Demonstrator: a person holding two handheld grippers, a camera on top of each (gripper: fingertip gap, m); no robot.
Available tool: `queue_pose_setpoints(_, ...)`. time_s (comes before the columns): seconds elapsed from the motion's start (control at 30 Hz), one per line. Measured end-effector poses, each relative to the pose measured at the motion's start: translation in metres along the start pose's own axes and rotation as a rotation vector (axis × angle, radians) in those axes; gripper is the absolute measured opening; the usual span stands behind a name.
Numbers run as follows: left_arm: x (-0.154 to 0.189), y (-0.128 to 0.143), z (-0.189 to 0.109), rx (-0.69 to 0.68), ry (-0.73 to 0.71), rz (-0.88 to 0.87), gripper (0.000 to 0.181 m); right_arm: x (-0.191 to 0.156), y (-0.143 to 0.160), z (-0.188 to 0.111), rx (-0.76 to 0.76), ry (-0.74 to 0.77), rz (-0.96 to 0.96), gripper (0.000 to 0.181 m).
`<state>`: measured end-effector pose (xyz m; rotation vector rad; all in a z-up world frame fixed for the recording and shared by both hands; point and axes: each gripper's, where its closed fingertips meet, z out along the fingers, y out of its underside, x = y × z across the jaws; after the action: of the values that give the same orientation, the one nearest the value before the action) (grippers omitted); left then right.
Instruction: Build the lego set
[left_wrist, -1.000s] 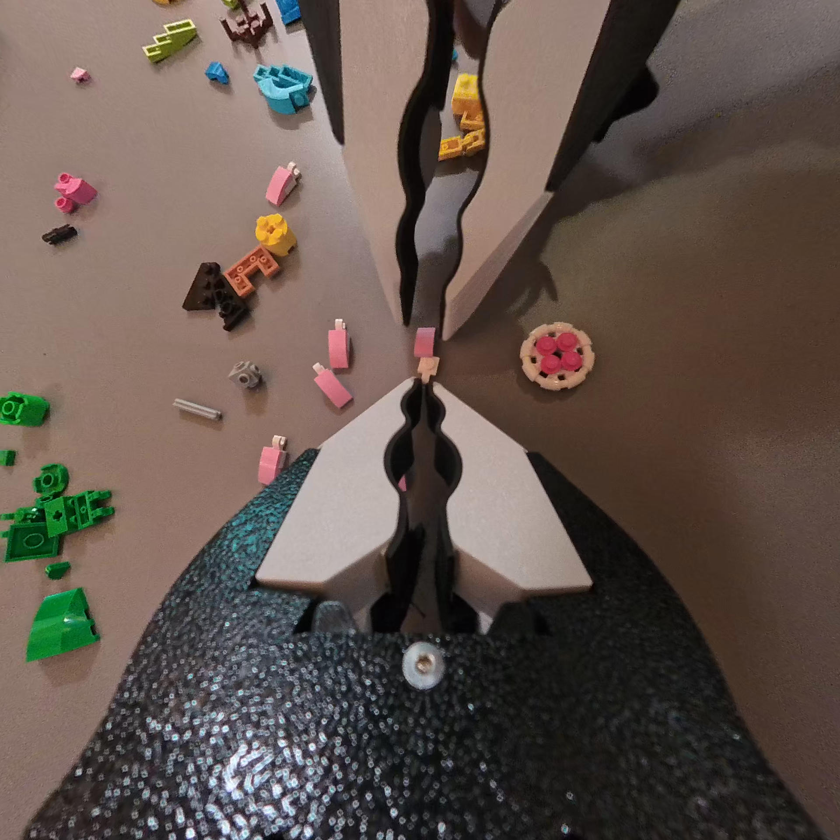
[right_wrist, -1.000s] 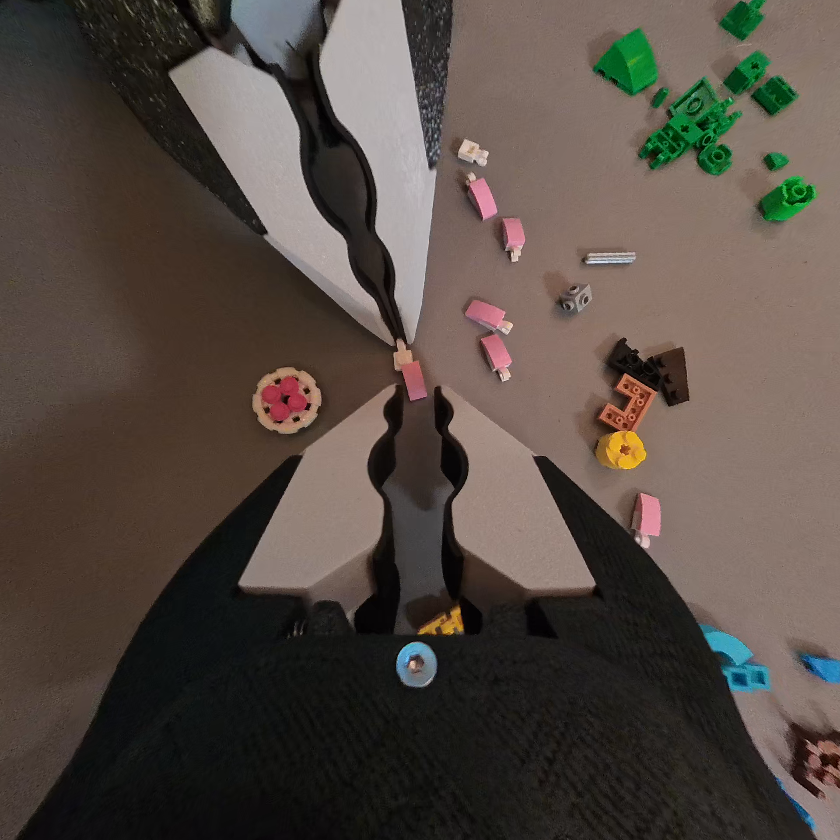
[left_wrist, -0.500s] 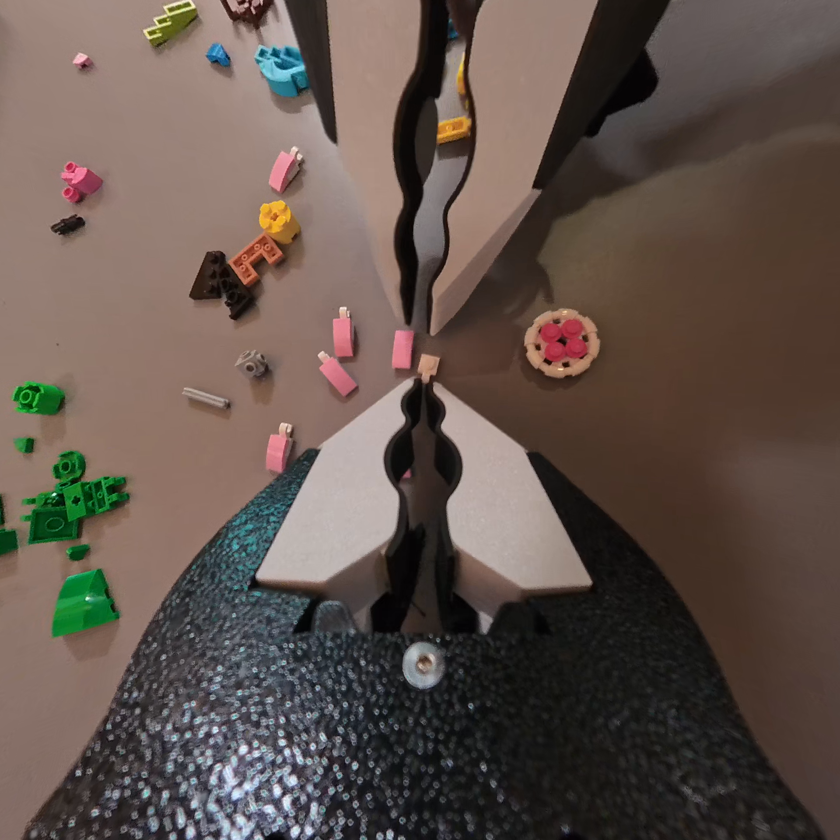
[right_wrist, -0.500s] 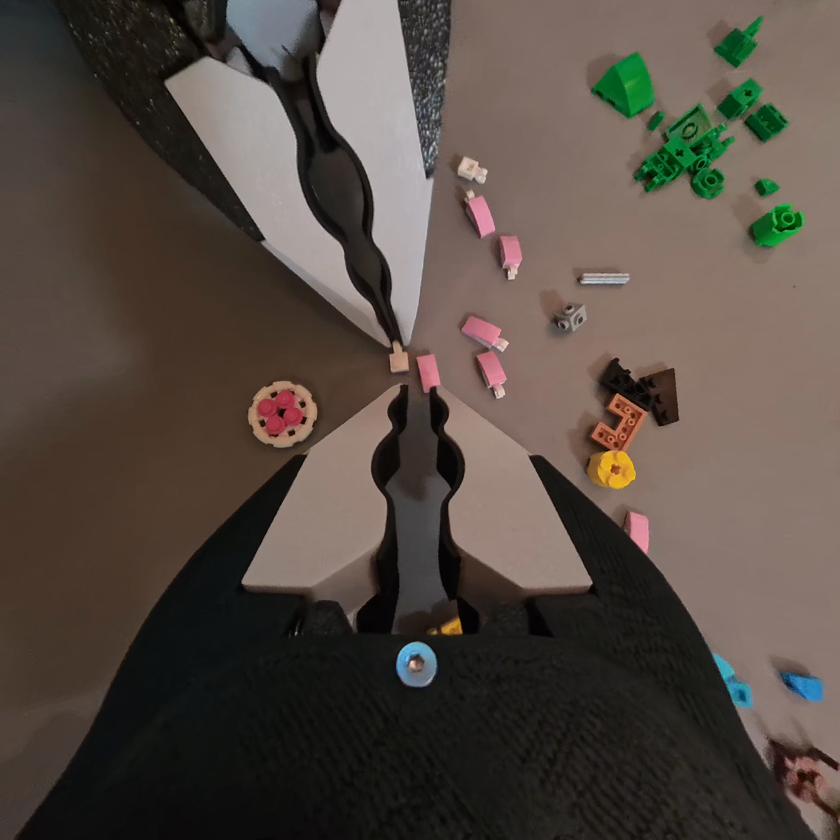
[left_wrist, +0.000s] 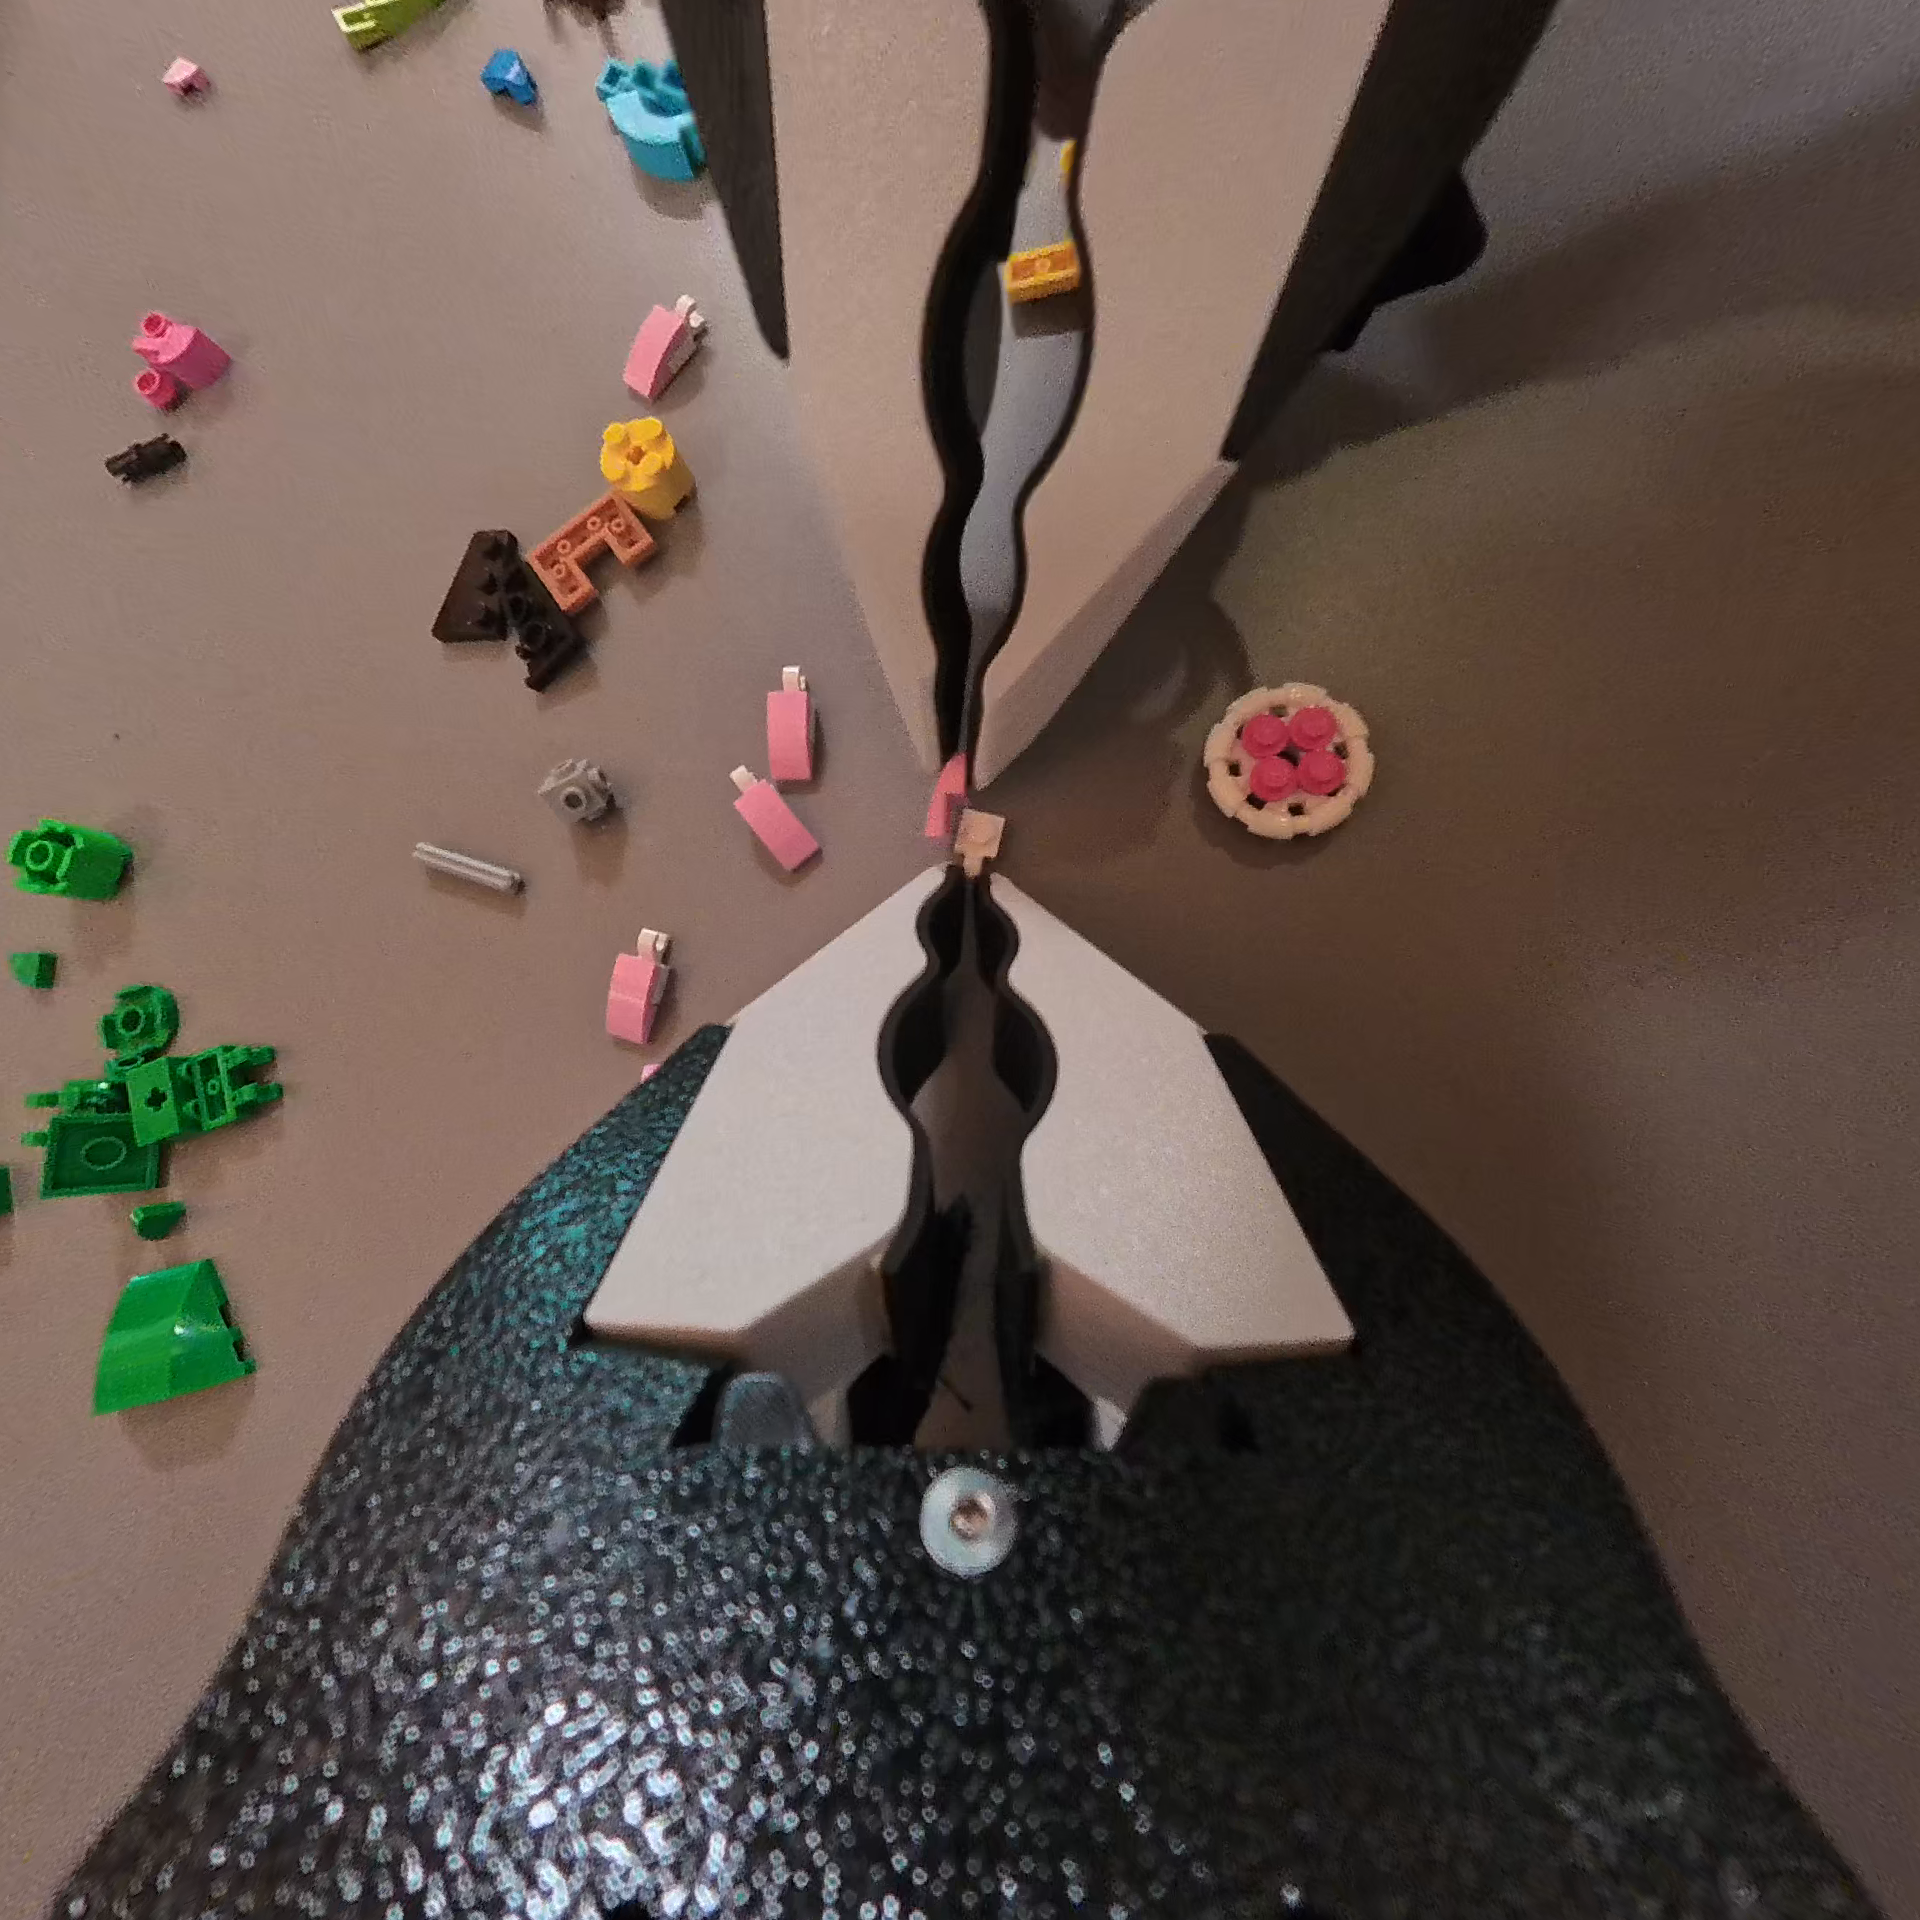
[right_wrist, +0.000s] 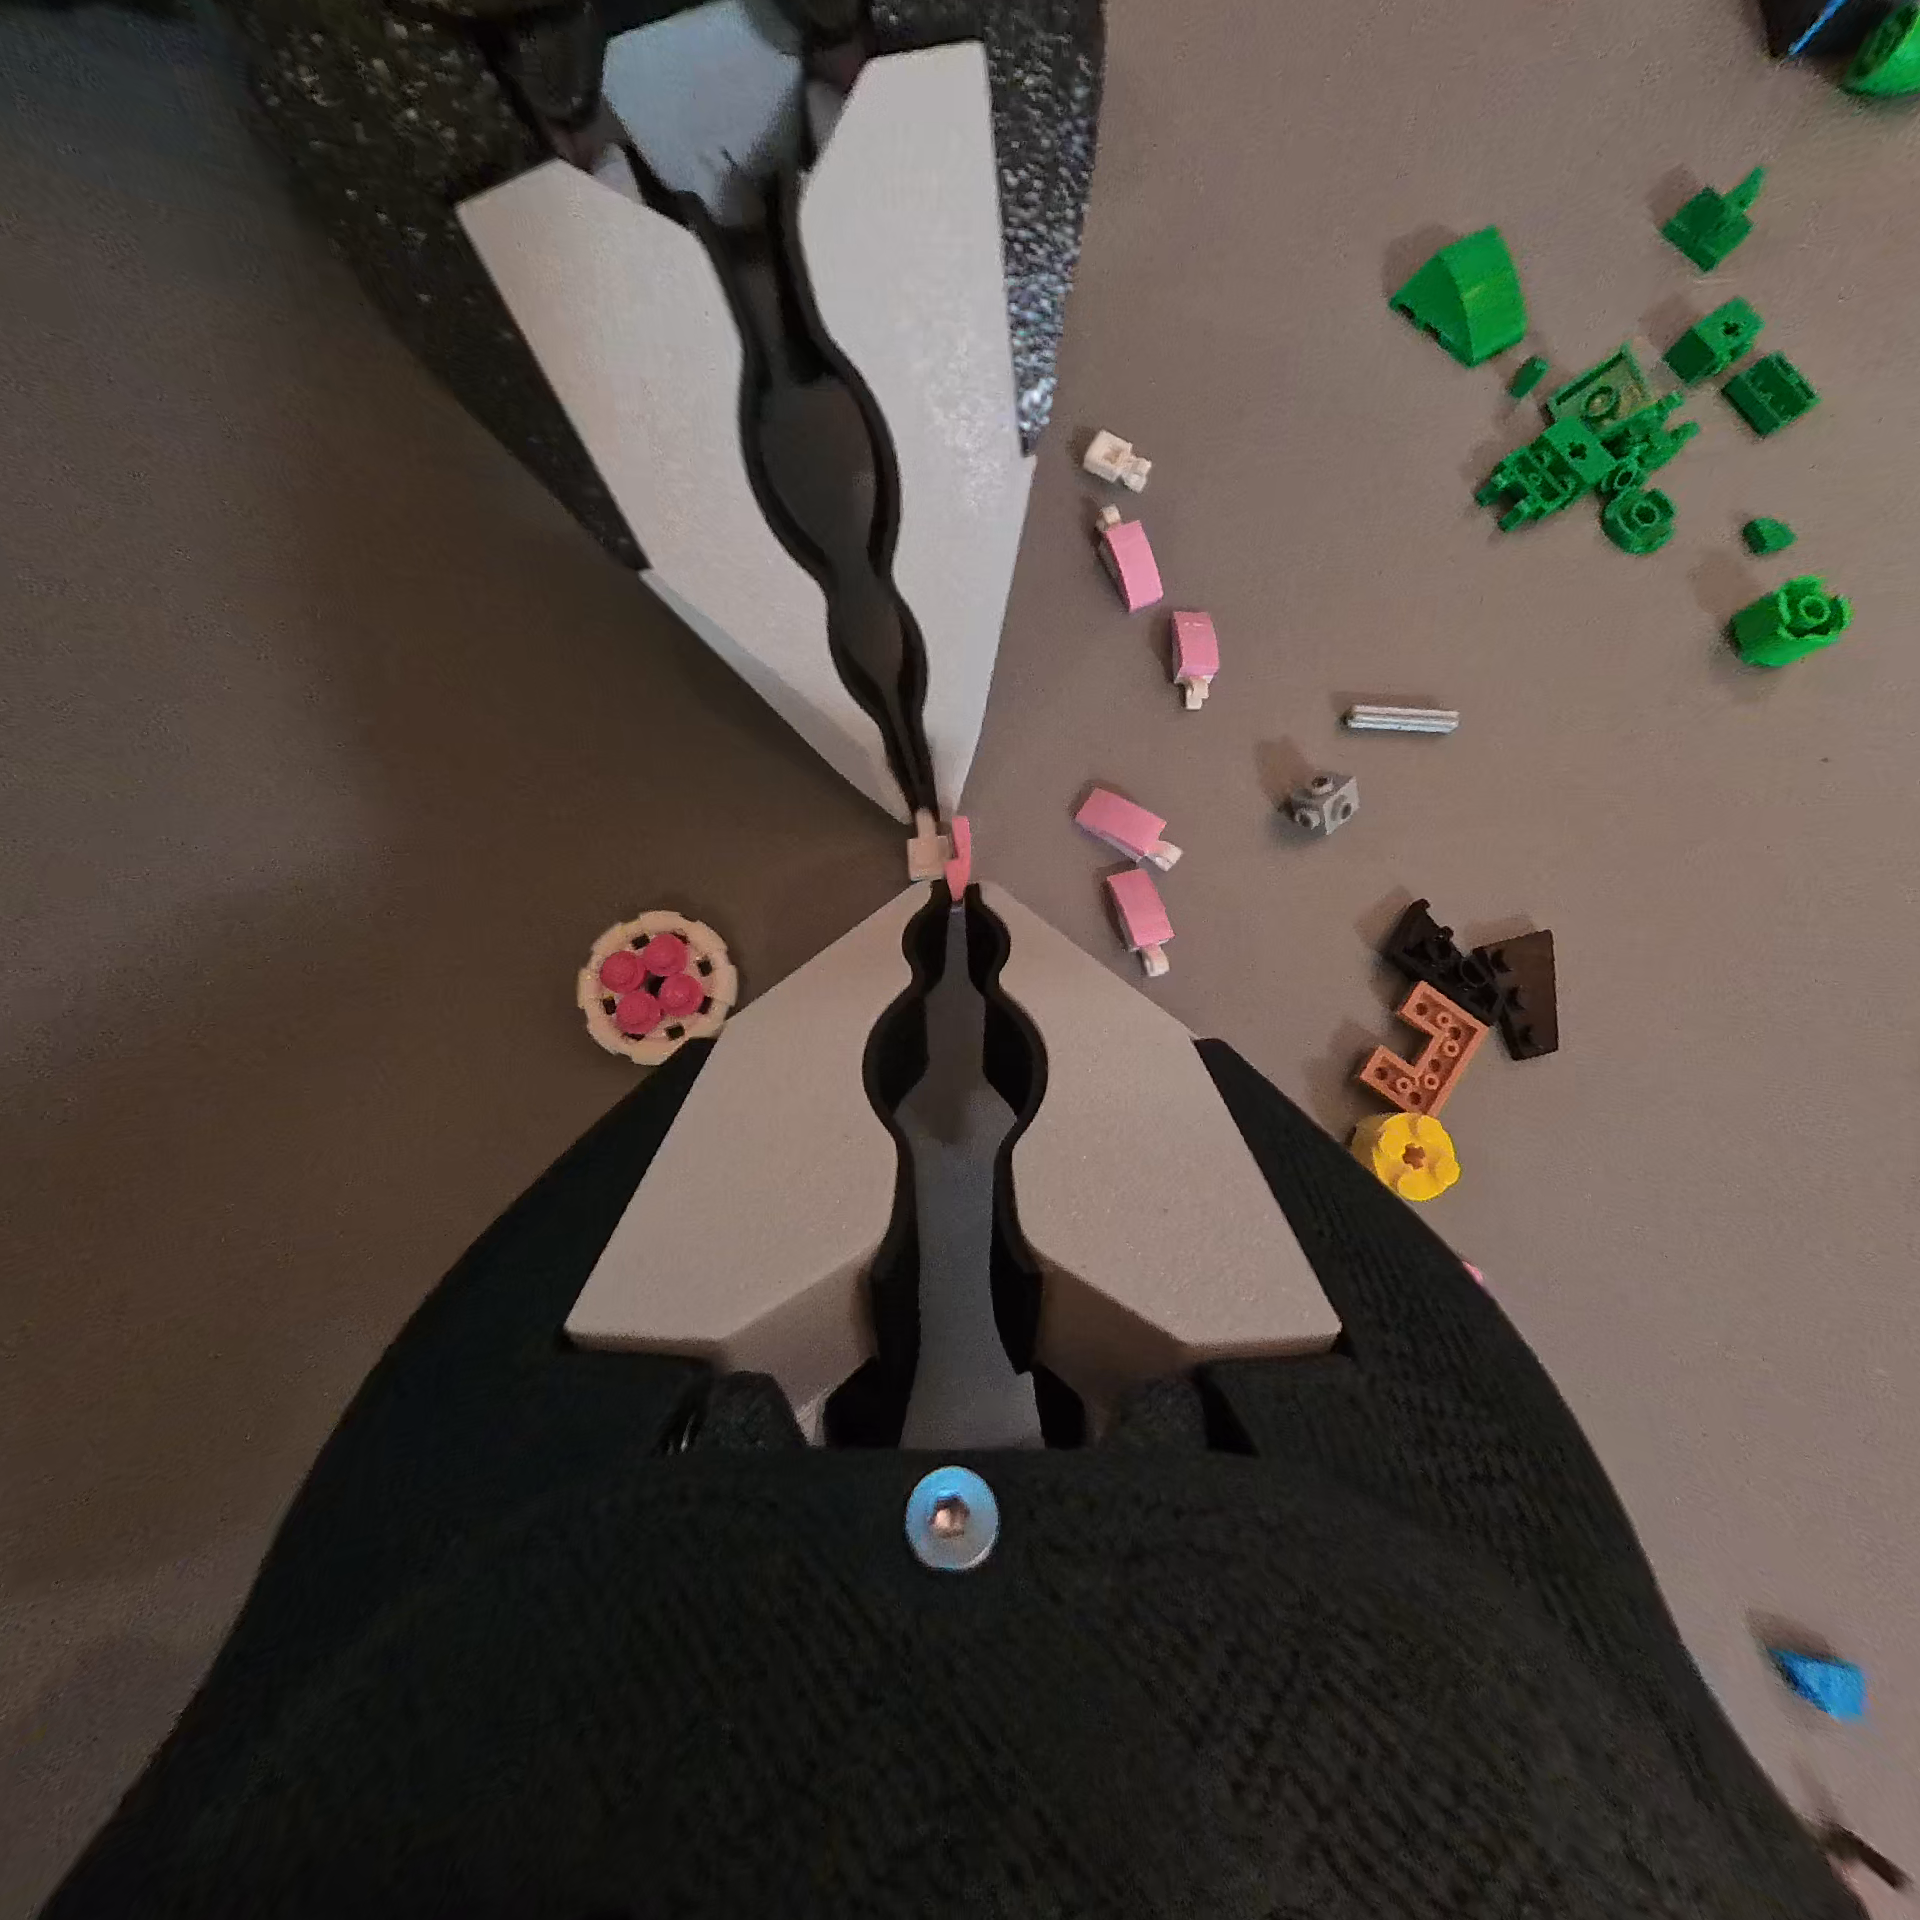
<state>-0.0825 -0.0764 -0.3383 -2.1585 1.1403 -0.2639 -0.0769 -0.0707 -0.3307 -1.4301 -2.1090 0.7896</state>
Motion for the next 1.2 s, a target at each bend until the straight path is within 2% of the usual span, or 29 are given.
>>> queue_pose_setpoints(0.03,0.000,0.000,0.000,0.000,-0.002,-0.004,0.000,-0.001,0.000,-0.001,-0.005,0.013,-0.021,0.002)
queue_pose_setpoints(0.2,0.000,0.000,0.000,0.003,0.006,-0.022,0.000,0.000,-0.002,-0.003,-0.032,0.142,-0.213,0.002)
queue_pose_setpoints(0.43,-0.001,0.000,0.000,0.010,0.014,-0.037,0.000,-0.001,0.005,-0.002,-0.192,0.349,-0.681,0.002)
queue_pose_setpoints(0.57,-0.001,0.000,0.001,0.010,0.013,-0.037,0.000,-0.004,0.008,-0.001,-0.248,0.354,-0.780,0.003)
queue_pose_setpoints(0.63,-0.001,0.000,0.000,0.011,0.013,-0.035,0.000,-0.005,0.008,-0.002,-0.236,0.310,-0.705,0.006)
queue_pose_setpoints(0.8,-0.001,0.000,0.001,0.014,0.014,-0.032,0.000,-0.012,0.000,-0.005,-0.090,0.104,-0.306,0.017)
queue_pose_setpoints(0.93,-0.001,0.000,0.001,0.015,0.014,-0.032,0.000,-0.010,0.006,-0.001,-0.076,-0.013,-0.030,0.024)
queue_pose_setpoints(1.0,-0.001,0.000,0.001,0.017,0.015,-0.033,0.000,-0.008,0.006,0.002,-0.061,-0.006,-0.018,0.022)
queue_pose_setpoints(1.1,-0.001,0.000,0.001,0.019,0.018,-0.035,0.000,-0.006,0.007,0.002,-0.061,0.024,-0.052,0.007)
queue_pose_setpoints(1.2,-0.001,0.000,0.001,0.017,0.017,-0.026,0.000,-0.006,0.002,0.000,-0.034,0.025,-0.069,0.007)
